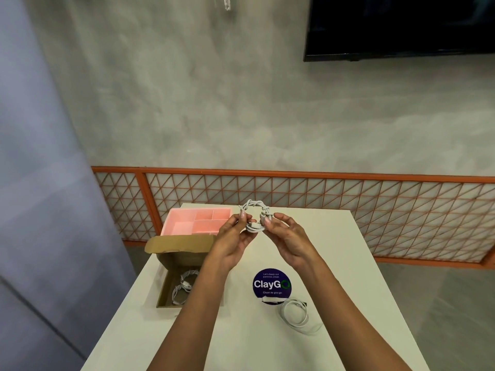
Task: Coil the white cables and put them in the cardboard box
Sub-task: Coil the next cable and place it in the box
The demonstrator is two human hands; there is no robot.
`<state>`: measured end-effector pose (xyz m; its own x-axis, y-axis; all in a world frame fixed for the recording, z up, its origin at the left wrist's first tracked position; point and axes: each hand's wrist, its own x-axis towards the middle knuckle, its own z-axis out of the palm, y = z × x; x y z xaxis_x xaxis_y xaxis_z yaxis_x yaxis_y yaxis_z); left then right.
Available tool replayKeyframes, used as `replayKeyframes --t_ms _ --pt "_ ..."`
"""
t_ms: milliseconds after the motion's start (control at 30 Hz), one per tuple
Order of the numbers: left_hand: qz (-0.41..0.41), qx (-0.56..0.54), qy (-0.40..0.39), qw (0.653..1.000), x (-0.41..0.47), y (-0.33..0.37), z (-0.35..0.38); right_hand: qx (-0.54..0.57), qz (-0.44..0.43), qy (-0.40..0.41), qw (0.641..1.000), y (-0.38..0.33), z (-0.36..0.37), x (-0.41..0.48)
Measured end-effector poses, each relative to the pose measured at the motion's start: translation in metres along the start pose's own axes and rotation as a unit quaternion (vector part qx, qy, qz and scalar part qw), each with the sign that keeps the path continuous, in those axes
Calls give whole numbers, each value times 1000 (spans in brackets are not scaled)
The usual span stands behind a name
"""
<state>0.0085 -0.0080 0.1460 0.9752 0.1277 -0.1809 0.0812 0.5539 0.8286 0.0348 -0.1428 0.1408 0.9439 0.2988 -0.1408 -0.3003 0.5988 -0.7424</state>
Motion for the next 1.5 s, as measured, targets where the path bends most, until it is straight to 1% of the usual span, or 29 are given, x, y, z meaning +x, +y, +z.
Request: replayKeyframes --t_ms 100,200,333,367,433,500,567,667,800,967,1067,1167,1233,1300,1500 --pt "-2 -20 -16 1000 0 1 2 92 12 -10 996 7 -2 1" --pt "-10 -80 -37 996 1 1 4 171 27 -50 984 14 -2 3" --pt "-19 -143 -58 988 3 -3 3 175 25 -121 977 26 2 -2" --pt "-14 -139 -60 988 4 -4 2 176 24 -128 976 28 1 -3" --pt "8 -89 -59 994 4 -6 -1 173 25 -137 975 29 -3 -6" --pt "41 -8 -44 998 2 -7 -4 147 29 -134 980 26 -7 -7" --pt "67 63 -24 995 0 -8 -7 106 30 -113 988 21 -9 -9" --pt "90 119 -21 989 -1 -9 -12 34 12 -67 997 16 -6 -12" --pt "88 140 -25 986 -4 -9 -17 -67 -10 -24 997 18 -5 -11" --pt "62 122 -14 991 -5 -12 -23 -117 -16 -10 993 20 -7 -9" --pt "58 140 -12 988 -5 -13 -29 -151 -13 2 988 23 -6 -8" --pt "57 187 4 981 -4 -16 -37 -197 -11 19 980 30 -9 -6" --pt "47 227 14 973 -2 -19 -46 -223 -3 31 974 35 -11 -6" --pt "24 242 23 970 -3 -22 -58 -238 16 38 970 43 -13 -5" --pt "-85 278 36 956 -11 -37 -103 -253 103 71 959 83 -20 -4"
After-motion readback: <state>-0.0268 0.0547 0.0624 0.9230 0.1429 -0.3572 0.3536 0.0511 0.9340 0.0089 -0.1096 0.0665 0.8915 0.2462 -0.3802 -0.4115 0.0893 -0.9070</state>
